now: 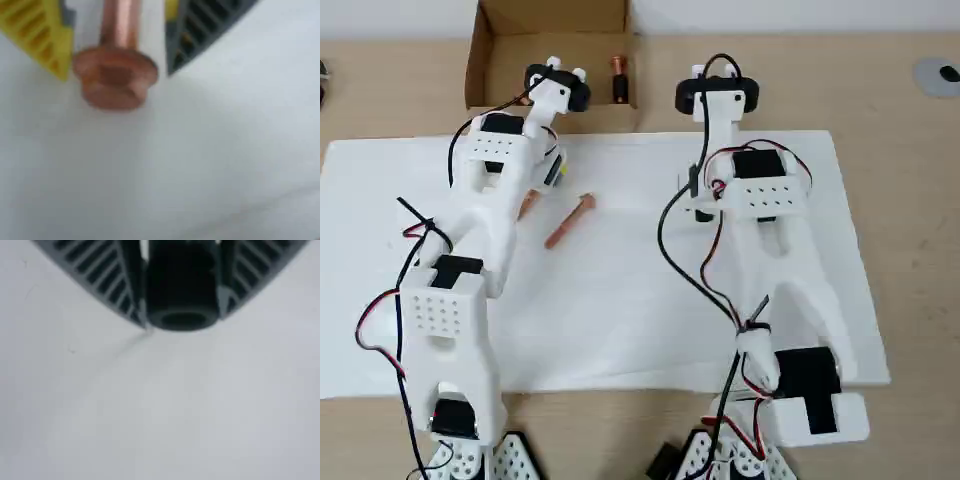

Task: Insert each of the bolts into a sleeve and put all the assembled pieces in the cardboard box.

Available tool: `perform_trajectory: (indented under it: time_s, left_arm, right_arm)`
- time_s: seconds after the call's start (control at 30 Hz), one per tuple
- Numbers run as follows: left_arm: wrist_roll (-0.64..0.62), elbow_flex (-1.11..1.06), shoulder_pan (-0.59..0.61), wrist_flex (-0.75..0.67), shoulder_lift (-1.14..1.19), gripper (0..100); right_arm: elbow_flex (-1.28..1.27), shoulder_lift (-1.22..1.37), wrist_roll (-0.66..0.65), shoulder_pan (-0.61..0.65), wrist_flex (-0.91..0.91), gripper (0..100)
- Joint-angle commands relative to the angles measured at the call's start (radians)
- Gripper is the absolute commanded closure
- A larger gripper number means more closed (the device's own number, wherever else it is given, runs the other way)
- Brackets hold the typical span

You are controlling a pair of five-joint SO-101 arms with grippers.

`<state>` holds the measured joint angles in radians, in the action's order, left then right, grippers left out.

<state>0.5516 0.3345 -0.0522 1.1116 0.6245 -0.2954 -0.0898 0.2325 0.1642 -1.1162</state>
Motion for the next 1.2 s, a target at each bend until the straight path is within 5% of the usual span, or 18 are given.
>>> perform_trajectory:
  time_s: [0.0,0.37,1.17]
  left_arm:
    - [-0.009,0.035,0.026,0.049,-0.007,90]
    - [0.052,0.028,0.034,0.097,-0.007,99]
    - [0.005,-0.012,0.034,0.169,-0.202,99]
  right_arm:
    - [0.041,-0.108,-0.009,0.018,-0.005,98.7]
    - [0.039,-0.255,-0.041,0.016,-0.072,98.7]
    - [0.039,-0.429,-0.092,0.012,-0.172,98.7]
